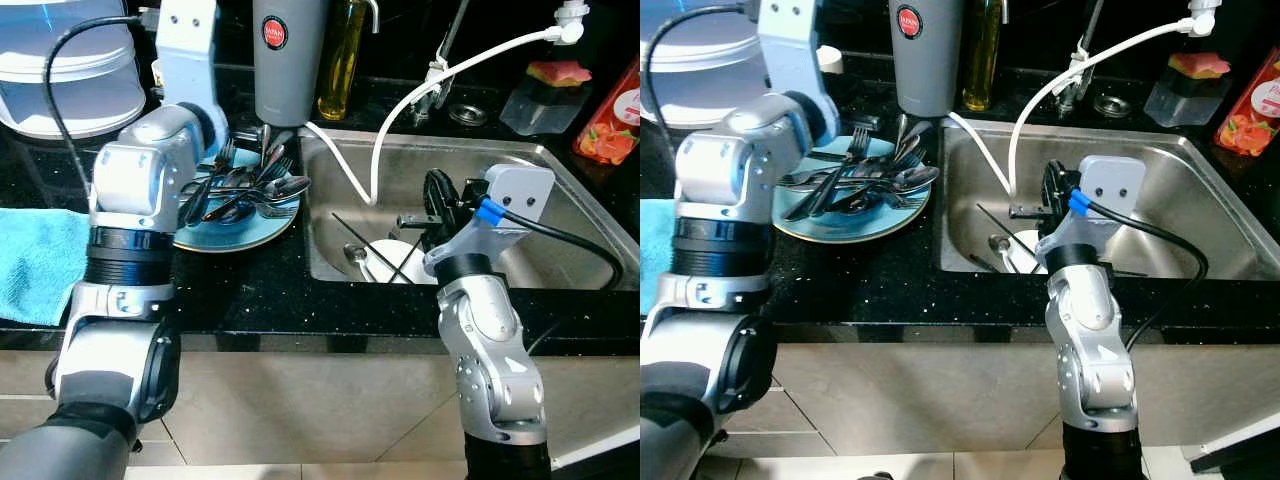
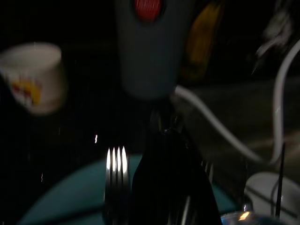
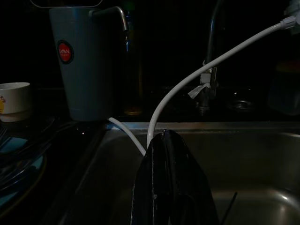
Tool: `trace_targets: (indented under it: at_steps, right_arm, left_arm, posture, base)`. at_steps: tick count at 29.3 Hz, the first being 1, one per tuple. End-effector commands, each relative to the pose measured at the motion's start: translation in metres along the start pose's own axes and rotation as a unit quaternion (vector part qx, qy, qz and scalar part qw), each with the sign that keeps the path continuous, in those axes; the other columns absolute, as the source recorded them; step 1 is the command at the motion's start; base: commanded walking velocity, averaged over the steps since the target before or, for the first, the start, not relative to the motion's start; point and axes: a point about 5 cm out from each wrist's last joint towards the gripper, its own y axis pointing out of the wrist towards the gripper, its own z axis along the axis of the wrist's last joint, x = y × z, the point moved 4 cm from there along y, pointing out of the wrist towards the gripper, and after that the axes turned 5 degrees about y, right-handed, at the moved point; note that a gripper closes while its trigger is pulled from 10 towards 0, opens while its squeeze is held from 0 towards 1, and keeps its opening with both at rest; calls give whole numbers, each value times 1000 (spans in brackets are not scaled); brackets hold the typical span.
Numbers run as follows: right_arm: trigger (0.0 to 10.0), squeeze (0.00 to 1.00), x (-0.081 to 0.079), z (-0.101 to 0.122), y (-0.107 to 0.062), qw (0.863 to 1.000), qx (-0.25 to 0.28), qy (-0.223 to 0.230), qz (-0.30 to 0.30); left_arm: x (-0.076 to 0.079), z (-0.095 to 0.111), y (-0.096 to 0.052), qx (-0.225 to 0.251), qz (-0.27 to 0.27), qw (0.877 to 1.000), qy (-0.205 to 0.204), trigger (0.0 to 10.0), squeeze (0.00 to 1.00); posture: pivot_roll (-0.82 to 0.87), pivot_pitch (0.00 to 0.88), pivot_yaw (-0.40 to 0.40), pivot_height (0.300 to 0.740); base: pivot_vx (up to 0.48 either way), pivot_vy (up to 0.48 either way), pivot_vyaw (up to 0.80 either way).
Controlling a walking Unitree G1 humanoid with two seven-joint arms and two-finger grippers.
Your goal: Kitchen organization
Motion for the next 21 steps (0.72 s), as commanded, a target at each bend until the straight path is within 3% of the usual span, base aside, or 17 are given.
trace_targets:
  at_steps: [1,3,14,15,21]
  right_arm:
    - [10000,0,1,1,-2,1000,-1,0,-3]
    - [10000,0,1,0,-1,1000,-2,0,-3]
    - [10000,0,0,-2,-1,1000,-2,1,-2]
    - [10000,0,0,-2,-1,1000,-2,1,-2]
    - [10000,0,0,-1,0,1000,-1,1,0]
  left_arm:
    - [8,-14,3,-38,-7,999,-2,10000,0]
    - [1,-35,3,-78,10,997,11,10000,1000]
    - [-20,-54,0,-125,46,991,-7,10000,1000]
    - [-24,-55,1,-130,51,990,-13,10000,0]
    - [-40,-56,6,-140,65,987,-30,10000,0]
  posture:
    - [222,63,-65,740]
    - [223,64,-64,740]
    - [230,60,-64,740]
    - [229,57,-66,740]
    - [230,51,-68,740]
  base:
    - [0,0,0]
    - [0,0,0]
    - [0,0,0]
    - [0,0,0]
    - [0,0,0]
